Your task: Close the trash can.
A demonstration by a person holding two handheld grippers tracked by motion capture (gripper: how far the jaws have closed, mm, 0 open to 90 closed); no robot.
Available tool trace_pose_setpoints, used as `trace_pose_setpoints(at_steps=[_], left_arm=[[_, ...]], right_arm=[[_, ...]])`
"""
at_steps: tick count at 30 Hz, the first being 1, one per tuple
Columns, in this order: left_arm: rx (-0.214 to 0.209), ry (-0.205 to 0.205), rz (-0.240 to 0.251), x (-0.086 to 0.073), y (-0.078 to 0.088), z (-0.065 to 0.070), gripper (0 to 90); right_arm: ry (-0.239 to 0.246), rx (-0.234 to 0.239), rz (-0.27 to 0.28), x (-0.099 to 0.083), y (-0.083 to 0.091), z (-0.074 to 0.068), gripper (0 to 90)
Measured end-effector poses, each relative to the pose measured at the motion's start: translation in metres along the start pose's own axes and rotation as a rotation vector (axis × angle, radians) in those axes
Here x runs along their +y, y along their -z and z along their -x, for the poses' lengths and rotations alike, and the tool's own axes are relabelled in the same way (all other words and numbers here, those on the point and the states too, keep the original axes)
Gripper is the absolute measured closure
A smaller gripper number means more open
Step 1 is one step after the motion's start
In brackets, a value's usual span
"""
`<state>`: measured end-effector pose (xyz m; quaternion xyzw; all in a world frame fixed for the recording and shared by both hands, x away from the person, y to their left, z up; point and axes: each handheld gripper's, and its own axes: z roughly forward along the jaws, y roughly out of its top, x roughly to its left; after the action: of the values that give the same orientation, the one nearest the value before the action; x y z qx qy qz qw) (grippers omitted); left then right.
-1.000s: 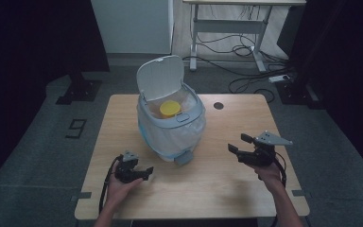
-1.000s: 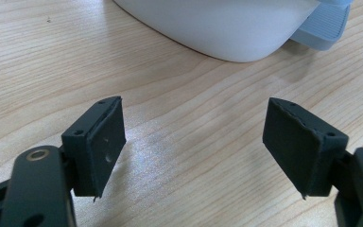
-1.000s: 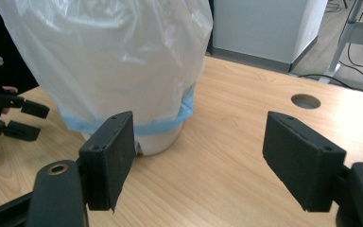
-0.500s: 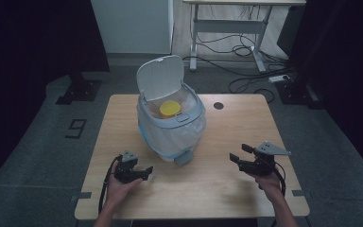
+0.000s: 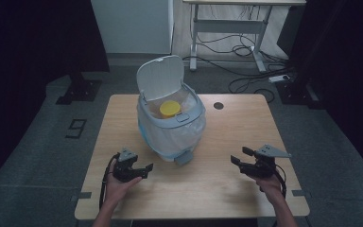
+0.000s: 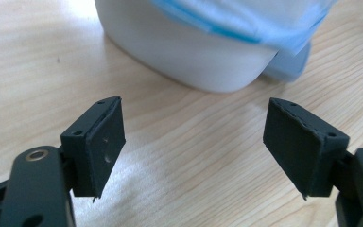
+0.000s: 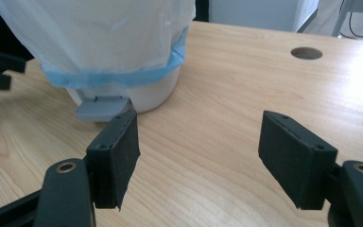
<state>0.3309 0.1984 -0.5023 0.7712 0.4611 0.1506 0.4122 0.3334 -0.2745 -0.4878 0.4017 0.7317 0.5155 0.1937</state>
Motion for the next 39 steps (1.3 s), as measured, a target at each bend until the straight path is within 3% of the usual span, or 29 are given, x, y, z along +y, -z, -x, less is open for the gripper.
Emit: trace_pose_setpoints(at_steps=[5,11,17,28,39], left_arm=[[-0.026,-0.01,0.04,0.011,0.012,0.001,22.2],[-0.055,0.007,0.089,0.023,0.023,0.002,22.3],[-0.064,0.008,0.128,0.038,0.038,-0.001,22.2],[-0.078,-0.021,0.184,0.07,0.063,0.001,21.3],[-0.098,-0.037,0.209,0.09,0.075,0.005,20.2]], right_arm=[[0.001,0.003,-0.015,-0.006,0.001,-0.001,29.0],[-0.01,0.001,-0.027,-0.01,-0.001,0.0,27.8],[-0.02,-0.005,-0.046,-0.017,-0.003,0.002,27.7],[-0.045,-0.017,-0.084,-0.028,-0.008,0.005,26.7],[-0.062,-0.031,-0.108,-0.035,-0.01,0.009,26.7]])
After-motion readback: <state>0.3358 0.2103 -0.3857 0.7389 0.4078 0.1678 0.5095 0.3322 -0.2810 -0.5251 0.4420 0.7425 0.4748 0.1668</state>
